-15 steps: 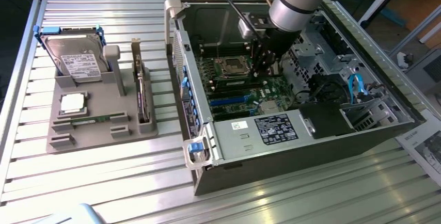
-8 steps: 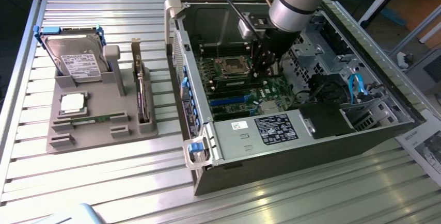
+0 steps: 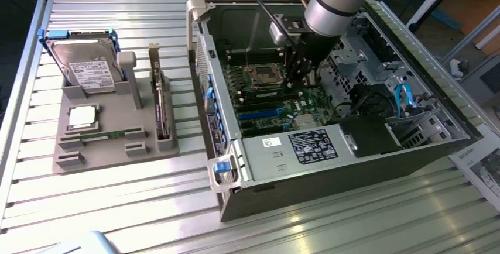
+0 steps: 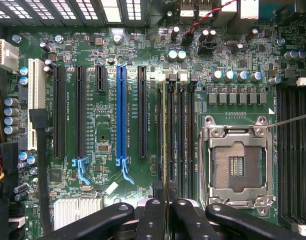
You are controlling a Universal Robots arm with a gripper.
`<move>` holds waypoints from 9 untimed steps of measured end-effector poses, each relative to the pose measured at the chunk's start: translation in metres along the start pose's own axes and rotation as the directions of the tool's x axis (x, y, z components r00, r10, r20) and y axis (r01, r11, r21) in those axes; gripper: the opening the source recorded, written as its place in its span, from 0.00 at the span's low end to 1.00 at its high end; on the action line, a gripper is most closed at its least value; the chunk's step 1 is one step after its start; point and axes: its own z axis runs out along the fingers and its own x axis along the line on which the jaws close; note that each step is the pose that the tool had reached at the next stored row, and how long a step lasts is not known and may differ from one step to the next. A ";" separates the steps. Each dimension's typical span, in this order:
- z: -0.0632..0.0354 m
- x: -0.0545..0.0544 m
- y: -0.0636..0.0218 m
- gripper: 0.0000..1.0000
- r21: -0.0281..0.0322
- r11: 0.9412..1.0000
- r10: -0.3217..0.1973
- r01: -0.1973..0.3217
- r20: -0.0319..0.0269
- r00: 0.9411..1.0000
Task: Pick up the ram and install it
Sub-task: 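Insert the ram into the slot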
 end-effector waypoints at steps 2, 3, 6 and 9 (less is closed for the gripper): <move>0.0000 0.000 0.0002 0.12 0.000 1.000 0.000 0.000 0.000 1.000; 0.0000 0.000 0.0002 0.12 0.000 1.000 0.000 0.000 0.000 1.000; 0.0009 0.000 0.0002 0.12 0.002 1.000 0.000 0.000 0.000 1.000; 0.0026 0.000 0.0001 0.12 0.005 1.000 0.000 0.000 0.000 1.000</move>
